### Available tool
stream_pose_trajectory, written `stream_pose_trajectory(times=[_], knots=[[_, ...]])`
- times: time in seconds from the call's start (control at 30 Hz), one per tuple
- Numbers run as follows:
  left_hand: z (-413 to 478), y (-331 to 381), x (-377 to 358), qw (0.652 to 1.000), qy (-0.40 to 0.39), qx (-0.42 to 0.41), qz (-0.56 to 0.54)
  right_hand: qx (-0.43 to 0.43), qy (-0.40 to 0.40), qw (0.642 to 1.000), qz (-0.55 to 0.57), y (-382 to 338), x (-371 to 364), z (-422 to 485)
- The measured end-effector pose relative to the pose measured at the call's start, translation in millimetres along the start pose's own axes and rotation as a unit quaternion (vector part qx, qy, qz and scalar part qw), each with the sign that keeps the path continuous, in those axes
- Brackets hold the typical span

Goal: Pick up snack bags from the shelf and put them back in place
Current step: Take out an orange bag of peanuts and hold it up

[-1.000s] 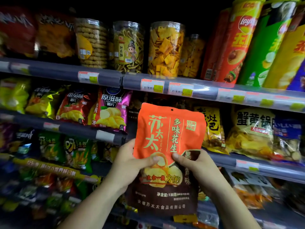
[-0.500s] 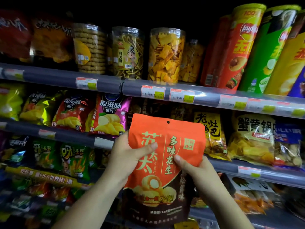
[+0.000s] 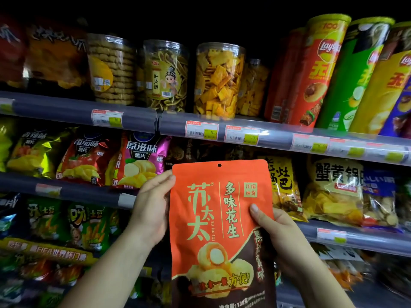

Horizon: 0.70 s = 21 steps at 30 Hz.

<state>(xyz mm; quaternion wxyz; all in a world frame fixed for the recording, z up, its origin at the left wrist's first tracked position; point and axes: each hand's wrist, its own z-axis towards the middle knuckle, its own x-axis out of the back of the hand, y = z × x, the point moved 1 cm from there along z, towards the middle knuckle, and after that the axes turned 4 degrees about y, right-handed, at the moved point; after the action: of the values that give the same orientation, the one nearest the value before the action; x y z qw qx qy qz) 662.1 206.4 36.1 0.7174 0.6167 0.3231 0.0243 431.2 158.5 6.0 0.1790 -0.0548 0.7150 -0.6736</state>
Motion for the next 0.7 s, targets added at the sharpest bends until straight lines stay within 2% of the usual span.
stream_pose_trajectory(times=[0.13,0.3,0.4,0.47,0.53,0.63,0.7], knots=[[4.3,0.3,-7.9,0.999,0.018,-0.037,0.026,-0.013,-0.011,1.0,0.001,8.9,1.1,2.0],[22.6,2.9,-8.4,0.995,0.081,-0.042,0.038,-0.058,-0.075,0.991,-0.091,28.2,3.7,1.0],[39.8,3.7,-3.8,0.993,0.103,-0.049,0.024,-0.044,-0.037,0.994,-0.092,32.7,6.4,5.0],[47.5,5.3,0.7,0.996,0.077,-0.042,0.018,-0.036,-0.004,0.996,-0.081,30.1,6.4,10.0],[49.6,2.5,8.5,0.996,0.012,-0.017,0.086,-0.031,0.022,0.996,-0.078,26.5,5.5,16.6],[40.3,-11.6,18.3,0.967,-0.116,0.037,0.224,-0.015,0.068,0.993,-0.09,19.2,-2.1,29.9],[35.5,-21.4,19.5,0.944,-0.161,0.044,0.285,-0.001,0.093,0.992,-0.09,12.8,-10.4,41.8]])
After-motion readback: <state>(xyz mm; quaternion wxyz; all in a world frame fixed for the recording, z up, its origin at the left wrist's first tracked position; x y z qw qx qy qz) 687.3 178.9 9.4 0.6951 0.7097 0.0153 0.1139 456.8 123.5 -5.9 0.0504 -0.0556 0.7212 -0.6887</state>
